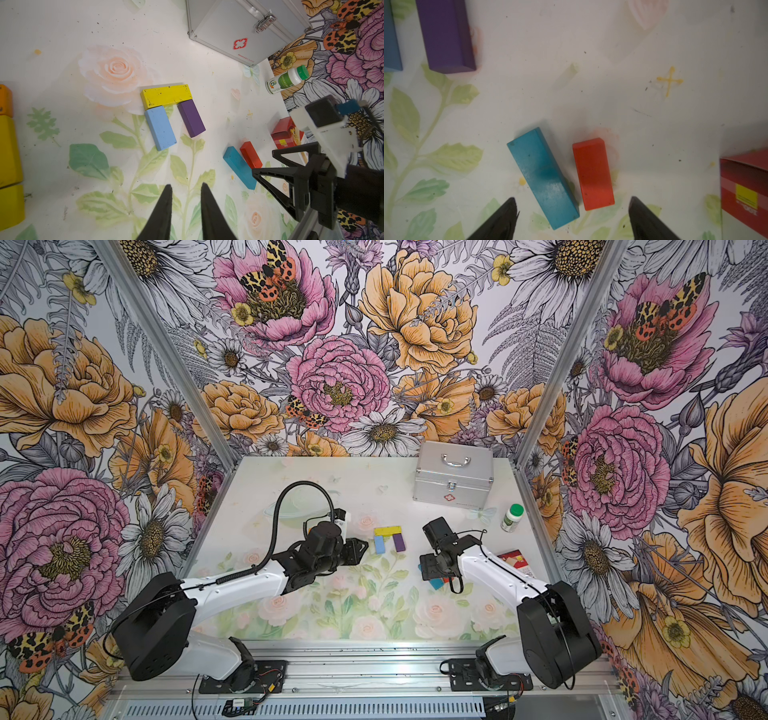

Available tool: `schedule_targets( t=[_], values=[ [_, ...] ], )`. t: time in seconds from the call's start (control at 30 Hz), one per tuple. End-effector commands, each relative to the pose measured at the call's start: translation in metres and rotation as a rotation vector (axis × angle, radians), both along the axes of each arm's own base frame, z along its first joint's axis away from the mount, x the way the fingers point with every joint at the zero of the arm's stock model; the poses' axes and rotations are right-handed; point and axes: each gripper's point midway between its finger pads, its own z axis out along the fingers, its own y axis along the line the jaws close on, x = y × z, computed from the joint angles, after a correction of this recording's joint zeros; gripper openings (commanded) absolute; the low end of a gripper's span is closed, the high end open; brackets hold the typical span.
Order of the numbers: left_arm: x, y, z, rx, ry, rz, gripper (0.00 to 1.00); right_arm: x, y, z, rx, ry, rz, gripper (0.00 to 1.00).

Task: Assemble the letter p with building blocks
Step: Pick up the building block from the center of the board.

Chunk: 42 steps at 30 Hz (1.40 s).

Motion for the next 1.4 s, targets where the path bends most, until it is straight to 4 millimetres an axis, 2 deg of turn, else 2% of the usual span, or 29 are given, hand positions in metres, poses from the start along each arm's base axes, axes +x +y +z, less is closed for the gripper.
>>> schedule_targets(
  t=[0.0,0.23,0.4,0.67,0.83,1.07,1.37],
  values=[
    [0.009,-0.011,0.005,-0.012,-0.021,-0.034,0.26,-0.008,-0.004,-0.005,-0.018,0.008,-0.050,0.85],
    [0.012,-0.020,0.001,-0.031,-0.008,-0.061,0.25,-0.006,-0.002,-0.012,-0.023,0.022,-0.067,0.83],
    [0.011,-0.017,-0.003,-0.029,0.000,-0.063,0.25,0.001,0.009,-0.004,0.005,-0.014,-0.040,0.77],
    [0.011,-0.004,0.001,-0.039,-0.013,-0.032,0.25,0.016,-0.020,-0.001,-0.069,-0.064,-0.193,0.76],
    [0.011,0.000,-0.001,-0.038,-0.009,-0.026,0.25,0.025,-0.032,-0.004,-0.039,-0.064,-0.246,0.72],
    [0.009,0.004,0.000,-0.040,-0.013,-0.019,0.25,0.029,-0.027,-0.016,-0.003,-0.025,-0.209,0.68],
    [0.008,0.011,-0.004,-0.030,-0.010,-0.003,0.25,0.029,-0.024,-0.032,0.006,0.026,-0.204,0.57]
  ],
)
